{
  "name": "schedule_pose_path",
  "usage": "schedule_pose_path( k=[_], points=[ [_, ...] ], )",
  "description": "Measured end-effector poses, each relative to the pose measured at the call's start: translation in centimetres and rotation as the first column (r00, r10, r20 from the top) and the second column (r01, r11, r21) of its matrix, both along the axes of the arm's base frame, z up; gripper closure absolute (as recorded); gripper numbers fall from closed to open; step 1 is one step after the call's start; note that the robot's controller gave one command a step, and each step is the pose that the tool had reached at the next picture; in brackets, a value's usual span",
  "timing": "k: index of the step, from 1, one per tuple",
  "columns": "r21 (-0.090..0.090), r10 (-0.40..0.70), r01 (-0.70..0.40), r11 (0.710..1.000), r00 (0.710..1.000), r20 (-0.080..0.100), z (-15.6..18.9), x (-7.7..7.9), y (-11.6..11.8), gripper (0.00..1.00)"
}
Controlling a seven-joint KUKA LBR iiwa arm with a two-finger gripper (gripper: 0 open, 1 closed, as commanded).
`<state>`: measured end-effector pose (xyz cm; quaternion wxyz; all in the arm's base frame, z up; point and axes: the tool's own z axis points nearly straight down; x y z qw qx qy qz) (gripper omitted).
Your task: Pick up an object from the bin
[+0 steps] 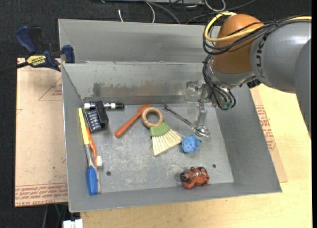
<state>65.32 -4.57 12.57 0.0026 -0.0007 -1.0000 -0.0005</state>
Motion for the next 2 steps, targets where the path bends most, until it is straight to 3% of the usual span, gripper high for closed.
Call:
schedule_pose_path(
  k=[1,2],
  points=[
    [-0.001,0.001,-0.001,1.0,1.0,0.008,0.5,0.2,0.0,0.0],
    [0.0,-0.056,0.056,0.998,0.998,0.002,-6.0,-1.0,-4.3,0.0]
  ],
)
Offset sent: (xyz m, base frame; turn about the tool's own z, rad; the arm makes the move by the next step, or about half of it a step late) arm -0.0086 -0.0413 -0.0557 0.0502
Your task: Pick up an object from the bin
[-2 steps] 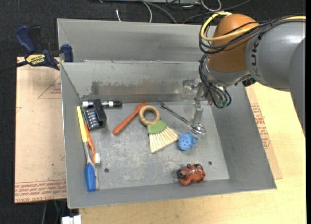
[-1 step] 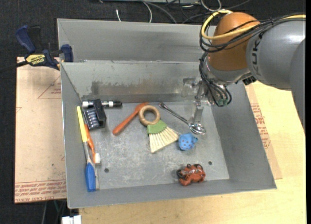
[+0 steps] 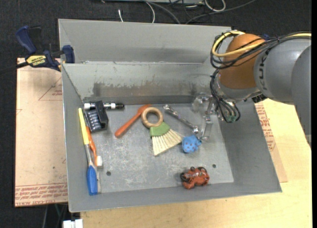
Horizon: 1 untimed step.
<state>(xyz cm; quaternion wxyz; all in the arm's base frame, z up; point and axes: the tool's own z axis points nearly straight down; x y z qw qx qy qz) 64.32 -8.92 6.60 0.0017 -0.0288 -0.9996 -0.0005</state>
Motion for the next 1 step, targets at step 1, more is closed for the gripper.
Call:
schedule_pose_path(
  k=[1],
  points=[
    [0.002,-0.063,0.063,0.998,0.998,0.017,0.43,0.52,1.1,0.0]
  ],
)
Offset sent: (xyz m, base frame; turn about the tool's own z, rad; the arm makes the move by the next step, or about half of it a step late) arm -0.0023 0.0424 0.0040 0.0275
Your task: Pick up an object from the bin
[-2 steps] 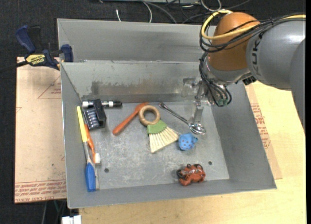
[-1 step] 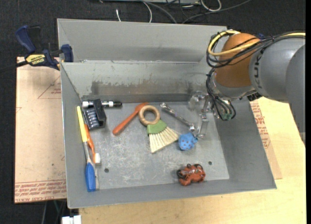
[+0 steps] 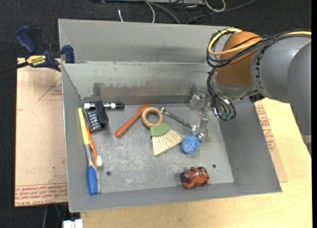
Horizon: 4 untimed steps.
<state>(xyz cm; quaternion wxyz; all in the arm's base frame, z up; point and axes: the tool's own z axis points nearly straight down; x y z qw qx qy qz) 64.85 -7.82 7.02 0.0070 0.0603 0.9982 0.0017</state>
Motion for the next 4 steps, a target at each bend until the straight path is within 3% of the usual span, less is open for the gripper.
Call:
schedule_pose_path(
  k=[1,2,3,4],
  points=[
    [0.0,0.039,-0.039,0.999,0.999,-0.01,0.0,-0.7,3.3,0.0],
    [0.001,-0.078,0.078,0.997,0.997,-0.003,0.0,-1.2,2.6,0.0],
    [0.003,-0.152,0.152,0.988,0.988,-0.006,0.0,-2.2,1.2,1.0],
    [0.003,-0.152,0.152,0.988,0.988,-0.006,0.0,-2.2,1.2,1.0]
  ],
)
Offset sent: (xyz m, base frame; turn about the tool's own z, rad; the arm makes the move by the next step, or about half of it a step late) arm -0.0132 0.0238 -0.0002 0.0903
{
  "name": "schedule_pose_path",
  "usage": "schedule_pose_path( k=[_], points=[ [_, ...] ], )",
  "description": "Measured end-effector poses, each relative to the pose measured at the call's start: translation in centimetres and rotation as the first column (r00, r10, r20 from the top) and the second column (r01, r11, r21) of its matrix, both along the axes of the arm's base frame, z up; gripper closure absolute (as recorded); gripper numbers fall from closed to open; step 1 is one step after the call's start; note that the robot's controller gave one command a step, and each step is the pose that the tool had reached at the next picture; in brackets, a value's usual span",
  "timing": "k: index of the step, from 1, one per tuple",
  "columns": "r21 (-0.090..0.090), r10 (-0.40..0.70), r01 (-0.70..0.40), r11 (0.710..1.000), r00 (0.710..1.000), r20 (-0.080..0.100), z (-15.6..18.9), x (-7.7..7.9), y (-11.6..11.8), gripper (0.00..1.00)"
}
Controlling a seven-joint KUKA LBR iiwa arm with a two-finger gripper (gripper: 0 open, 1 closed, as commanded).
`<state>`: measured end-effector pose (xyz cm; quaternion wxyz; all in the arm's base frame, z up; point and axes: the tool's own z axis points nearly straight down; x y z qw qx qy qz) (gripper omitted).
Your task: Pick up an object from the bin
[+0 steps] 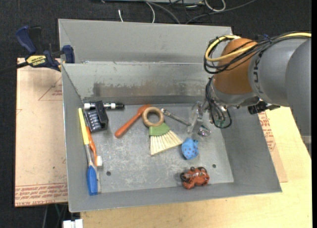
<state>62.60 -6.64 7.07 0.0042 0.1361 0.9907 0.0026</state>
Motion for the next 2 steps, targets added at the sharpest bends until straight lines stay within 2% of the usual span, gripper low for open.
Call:
schedule_pose_path(
  k=[1,2],
  points=[
    [0.002,0.001,-0.001,1.0,1.0,-0.011,1.5,-0.3,0.0,1.0],
    [0.002,0.001,-0.001,1.0,1.0,-0.006,5.7,-0.2,0.1,1.0]
  ],
)
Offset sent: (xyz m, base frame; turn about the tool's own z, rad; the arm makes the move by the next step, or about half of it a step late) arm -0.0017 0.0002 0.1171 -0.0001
